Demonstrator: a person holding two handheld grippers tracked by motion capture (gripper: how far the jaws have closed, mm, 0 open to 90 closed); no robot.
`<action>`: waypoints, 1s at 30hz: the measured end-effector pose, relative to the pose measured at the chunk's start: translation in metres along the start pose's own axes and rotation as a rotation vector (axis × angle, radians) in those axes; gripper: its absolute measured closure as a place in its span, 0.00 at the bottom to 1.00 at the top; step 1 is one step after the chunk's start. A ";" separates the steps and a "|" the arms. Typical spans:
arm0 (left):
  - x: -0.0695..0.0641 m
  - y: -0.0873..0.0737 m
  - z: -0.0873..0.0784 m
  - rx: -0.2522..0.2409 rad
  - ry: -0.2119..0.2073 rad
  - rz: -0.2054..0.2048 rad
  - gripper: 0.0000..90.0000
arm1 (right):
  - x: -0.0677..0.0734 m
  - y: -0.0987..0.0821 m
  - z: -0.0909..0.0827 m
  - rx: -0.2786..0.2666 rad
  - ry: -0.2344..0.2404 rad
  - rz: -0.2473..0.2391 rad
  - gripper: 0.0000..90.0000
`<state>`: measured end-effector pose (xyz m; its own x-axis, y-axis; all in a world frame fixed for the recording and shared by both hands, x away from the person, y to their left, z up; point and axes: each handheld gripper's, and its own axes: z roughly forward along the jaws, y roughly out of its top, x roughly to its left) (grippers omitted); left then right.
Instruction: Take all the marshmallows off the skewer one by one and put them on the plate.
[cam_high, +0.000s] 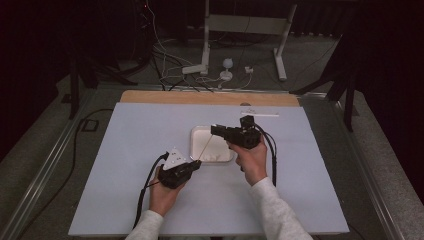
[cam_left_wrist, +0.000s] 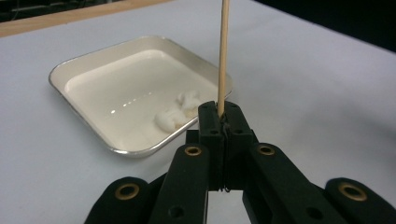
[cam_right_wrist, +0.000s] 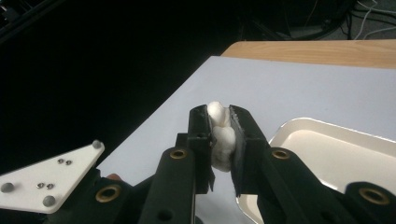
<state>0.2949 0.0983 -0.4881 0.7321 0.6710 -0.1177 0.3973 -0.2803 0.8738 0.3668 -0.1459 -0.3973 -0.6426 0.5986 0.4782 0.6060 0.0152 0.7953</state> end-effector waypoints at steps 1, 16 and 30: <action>0.000 0.000 0.000 -0.001 -0.004 0.000 1.00 | 0.000 0.002 -0.001 0.008 -0.011 -0.012 0.89; 0.010 -0.005 -0.004 0.009 0.019 -0.045 1.00 | -0.009 0.021 -0.023 -0.032 -0.056 -0.030 0.89; 0.015 -0.004 -0.008 -0.021 0.015 -0.090 1.00 | -0.026 -0.009 0.007 0.077 -0.116 -0.043 0.87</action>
<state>0.2998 0.1149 -0.4891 0.6857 0.7027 -0.1896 0.4496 -0.2041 0.8696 0.3813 -0.1564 -0.4199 -0.6126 0.6849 0.3944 0.6161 0.1013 0.7811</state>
